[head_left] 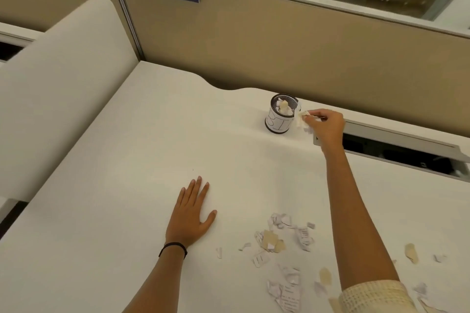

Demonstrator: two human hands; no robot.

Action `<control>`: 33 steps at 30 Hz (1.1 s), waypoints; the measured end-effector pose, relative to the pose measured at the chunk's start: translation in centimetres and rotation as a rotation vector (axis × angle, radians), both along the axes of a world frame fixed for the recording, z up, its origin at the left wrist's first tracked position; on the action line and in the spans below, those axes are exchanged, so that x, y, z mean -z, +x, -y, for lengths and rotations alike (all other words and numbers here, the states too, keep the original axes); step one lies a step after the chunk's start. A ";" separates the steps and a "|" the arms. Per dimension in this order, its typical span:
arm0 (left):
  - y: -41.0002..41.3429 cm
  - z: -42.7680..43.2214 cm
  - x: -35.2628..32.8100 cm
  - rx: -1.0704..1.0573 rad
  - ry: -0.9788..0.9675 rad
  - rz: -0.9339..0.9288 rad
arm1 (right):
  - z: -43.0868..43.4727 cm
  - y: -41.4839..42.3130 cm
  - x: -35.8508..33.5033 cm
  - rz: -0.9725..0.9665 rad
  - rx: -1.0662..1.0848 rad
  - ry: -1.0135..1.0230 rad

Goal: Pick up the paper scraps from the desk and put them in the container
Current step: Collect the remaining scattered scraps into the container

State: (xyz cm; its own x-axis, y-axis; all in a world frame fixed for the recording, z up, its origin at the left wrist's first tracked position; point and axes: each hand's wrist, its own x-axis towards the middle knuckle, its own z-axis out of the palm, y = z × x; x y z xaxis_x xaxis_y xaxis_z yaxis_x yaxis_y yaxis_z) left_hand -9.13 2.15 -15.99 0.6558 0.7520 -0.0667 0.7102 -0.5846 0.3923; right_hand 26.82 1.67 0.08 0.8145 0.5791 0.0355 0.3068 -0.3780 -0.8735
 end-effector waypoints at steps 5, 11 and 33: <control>0.0 0.0 0.4 -0.015 -0.009 0.029 | -5.4 0.7 0.4 0.106 0.027 -0.073; 0.1 -0.1 0.2 -0.036 -0.010 0.055 | -9.2 1.0 2.0 0.260 -0.072 -0.379; 0.2 -0.1 0.1 -0.045 0.003 0.065 | -4.8 0.0 1.2 0.361 -0.449 -0.534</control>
